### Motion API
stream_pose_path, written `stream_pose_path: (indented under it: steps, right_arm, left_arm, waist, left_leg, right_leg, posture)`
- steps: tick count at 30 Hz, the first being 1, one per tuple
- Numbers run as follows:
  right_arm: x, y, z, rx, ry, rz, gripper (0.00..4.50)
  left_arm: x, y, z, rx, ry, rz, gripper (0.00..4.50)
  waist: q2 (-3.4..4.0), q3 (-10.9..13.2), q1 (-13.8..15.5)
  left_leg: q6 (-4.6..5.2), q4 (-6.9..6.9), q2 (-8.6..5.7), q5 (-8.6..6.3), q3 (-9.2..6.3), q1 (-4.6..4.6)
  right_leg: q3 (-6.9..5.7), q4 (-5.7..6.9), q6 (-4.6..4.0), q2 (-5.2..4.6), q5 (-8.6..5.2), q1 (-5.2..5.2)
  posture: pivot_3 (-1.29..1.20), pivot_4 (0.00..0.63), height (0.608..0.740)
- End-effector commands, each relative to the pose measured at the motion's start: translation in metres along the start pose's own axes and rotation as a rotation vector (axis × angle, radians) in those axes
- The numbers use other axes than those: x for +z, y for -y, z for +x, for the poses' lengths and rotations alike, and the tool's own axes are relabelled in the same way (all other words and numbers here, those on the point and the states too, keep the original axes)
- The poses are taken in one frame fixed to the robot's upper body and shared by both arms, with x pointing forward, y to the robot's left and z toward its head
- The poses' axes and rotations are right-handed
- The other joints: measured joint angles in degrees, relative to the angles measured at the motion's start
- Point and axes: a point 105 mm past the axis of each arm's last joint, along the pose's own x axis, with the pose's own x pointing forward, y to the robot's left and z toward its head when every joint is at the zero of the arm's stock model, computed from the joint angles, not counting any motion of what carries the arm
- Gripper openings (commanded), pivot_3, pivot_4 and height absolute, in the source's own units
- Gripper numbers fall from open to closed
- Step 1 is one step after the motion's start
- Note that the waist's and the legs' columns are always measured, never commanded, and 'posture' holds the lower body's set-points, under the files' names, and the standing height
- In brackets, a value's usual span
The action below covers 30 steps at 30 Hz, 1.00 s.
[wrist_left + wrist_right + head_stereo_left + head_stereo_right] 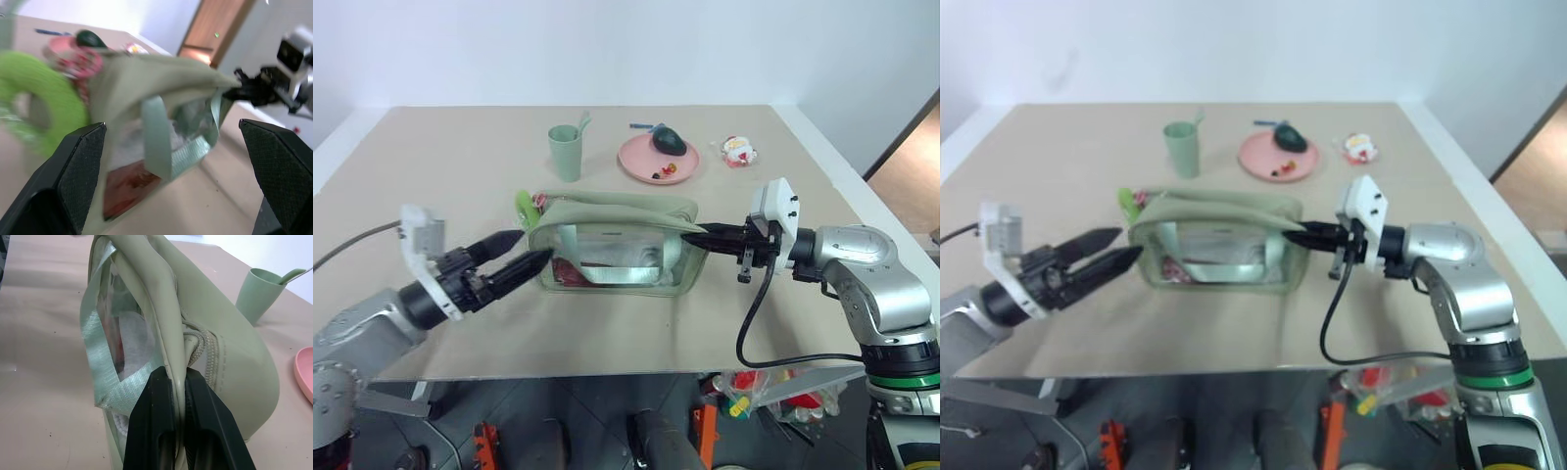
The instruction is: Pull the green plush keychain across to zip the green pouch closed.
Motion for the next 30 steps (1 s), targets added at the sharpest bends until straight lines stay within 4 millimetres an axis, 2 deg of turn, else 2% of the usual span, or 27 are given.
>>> stream_pose_path:
  steps: [1, 6, 10, 17, 25, 28, 30]
  right_arm:
    - [0.003, -0.003, 0.004, 0.022, 0.009, -0.026, 0.01]
    - [0.007, -0.006, 0.007, 0.04, 0.017, -0.035, 0.01]
    - [0.01, -0.011, 0.008, 0.051, 0.023, -0.046, 0.01]
    - [0.011, -0.014, 0.009, 0.054, 0.019, -0.055, 0.01]
    - [0.012, -0.012, 0.008, 0.043, 0.012, -0.072, 0.01]
    - [0.012, -0.012, 0.007, 0.042, 0.01, -0.075, 0.01]
    - [0.011, -0.012, 0.007, 0.038, 0.009, -0.077, 0.0]
  left_arm:
    - [0.018, -0.017, -0.014, 0.092, 0.037, 0.087, 4.5]
    - [0.035, -0.058, -0.022, 0.282, 0.115, 0.161, 4.5]
    - [0.023, -0.085, -0.011, 0.361, 0.134, 0.051, 4.5]
    - [0.002, -0.101, 0.009, 0.343, 0.145, -0.081, 4.5]
    - [-0.013, -0.096, 0.03, 0.186, 0.096, -0.17, 4.5]
    - [-0.013, -0.098, 0.035, 0.166, 0.091, -0.174, 4.5]
    - [-0.013, -0.1, 0.038, 0.157, 0.092, -0.168, 3.97]
  waist:
    - [0.0, 0.0, -0.1]
    - [-0.02, 0.0, -0.1]
    - [-0.01, 0.0, -0.1]
    - [-0.16, 0.0, -0.2]
    - [-0.17, 0.0, -0.2]
    - [-0.17, 0.0, -0.2]
    - [-0.17, 0.0, -0.2]
  left_leg:
    - [0.0, 0.0, -0.02, 0.0, 0.02, 0.06]
    - [0.0, -0.02, -0.02, 0.0, 0.01, 0.12]
    - [0.0, -0.06, -0.01, 0.0, 0.01, 0.13]
    - [-0.08, -0.14, -0.01, -0.05, 0.0, -0.01]
    - [-0.08, -0.18, -0.01, -0.05, -0.02, 0.0]
    - [-0.08, -0.16, -0.02, -0.05, 0.0, 0.01]
    - [-0.08, -0.16, -0.03, -0.05, 0.01, 0.01]
  right_leg:
    - [0.03, 0.0, -0.01, -0.01, -0.01, 0.05]
    - [0.03, -0.01, -0.06, 0.02, 0.0, 0.05]
    - [0.03, -0.01, -0.07, 0.03, 0.01, 0.06]
    - [0.02, -0.02, 0.07, 0.04, 0.06, -0.04]
    - [0.01, -0.01, 0.1, 0.05, 0.07, -0.05]
    - [0.03, -0.02, 0.02, 0.04, 0.03, -0.03]
    - [0.04, -0.02, 0.04, 0.04, 0.04, -0.04]
  posture:
    - [0.0, 0.15, 0.74]
    - [0.0, 0.15, 0.74]
    - [0.0, 0.15, 0.74]
    - [0.0, 0.15, 0.74]
    - [0.0, 0.15, 0.74]
    - [0.0, 0.15, 0.74]
    - [0.0, 0.15, 0.74]
